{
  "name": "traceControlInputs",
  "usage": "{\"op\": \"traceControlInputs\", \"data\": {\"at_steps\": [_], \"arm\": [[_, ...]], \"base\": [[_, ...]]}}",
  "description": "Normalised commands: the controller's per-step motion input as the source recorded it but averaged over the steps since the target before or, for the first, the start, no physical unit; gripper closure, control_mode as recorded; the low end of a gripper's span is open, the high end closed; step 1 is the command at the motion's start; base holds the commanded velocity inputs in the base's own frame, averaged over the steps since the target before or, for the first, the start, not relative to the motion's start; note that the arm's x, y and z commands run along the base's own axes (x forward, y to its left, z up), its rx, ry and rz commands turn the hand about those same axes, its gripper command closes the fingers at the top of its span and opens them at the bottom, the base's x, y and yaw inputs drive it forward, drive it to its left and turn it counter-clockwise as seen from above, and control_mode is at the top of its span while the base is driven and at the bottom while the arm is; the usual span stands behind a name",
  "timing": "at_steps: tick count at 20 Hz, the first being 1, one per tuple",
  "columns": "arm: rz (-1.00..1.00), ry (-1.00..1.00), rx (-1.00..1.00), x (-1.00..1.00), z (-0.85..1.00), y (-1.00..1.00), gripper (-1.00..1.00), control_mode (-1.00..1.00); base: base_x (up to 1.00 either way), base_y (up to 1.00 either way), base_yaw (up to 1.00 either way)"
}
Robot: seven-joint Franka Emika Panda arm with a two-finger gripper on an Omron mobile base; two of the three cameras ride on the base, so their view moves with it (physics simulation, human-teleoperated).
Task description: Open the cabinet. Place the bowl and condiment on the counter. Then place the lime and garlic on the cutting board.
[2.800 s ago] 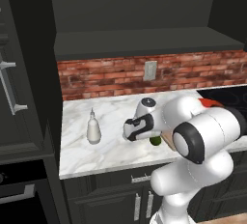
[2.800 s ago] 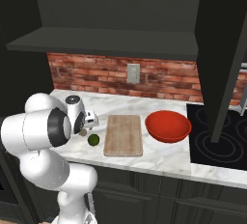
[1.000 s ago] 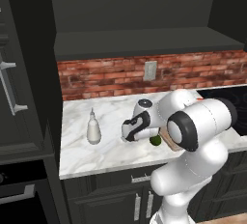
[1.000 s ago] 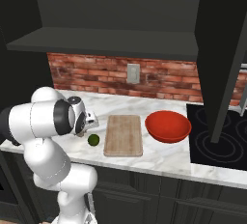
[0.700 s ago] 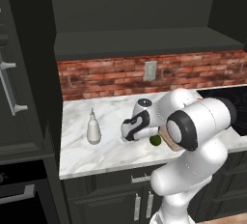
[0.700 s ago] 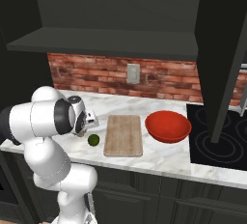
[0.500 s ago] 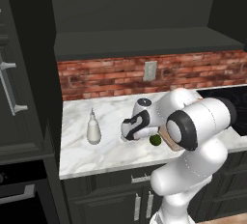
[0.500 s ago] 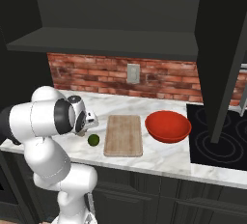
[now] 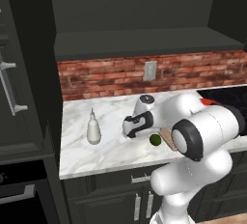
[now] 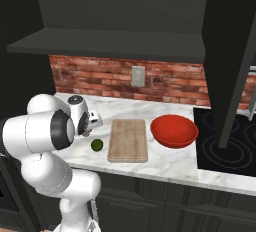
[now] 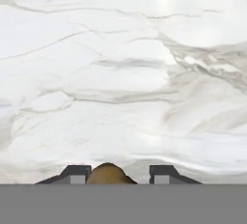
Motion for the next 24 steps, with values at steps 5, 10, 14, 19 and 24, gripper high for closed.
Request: {"op": "traceControlInputs", "data": {"at_steps": [5,10,14,19,24], "arm": [[-0.01,-0.03,0.02,0.03,0.5,-0.13,1.0,-1.0],[-0.04,0.01,0.01,0.17,0.43,-0.24,1.0,-1.0],[-0.08,0.09,0.0,0.13,0.25,-0.37,1.0,-1.0],[-0.09,0.1,0.0,0.02,0.11,-0.41,1.0,-1.0],[-0.09,0.08,0.0,-0.01,0.11,-0.5,1.0,-1.0]], "base": [[0.0,0.0,0.0],[0.0,0.0,0.0],[0.0,0.0,0.0],[0.0,0.0,0.0],[0.0,0.0,0.0]]}}
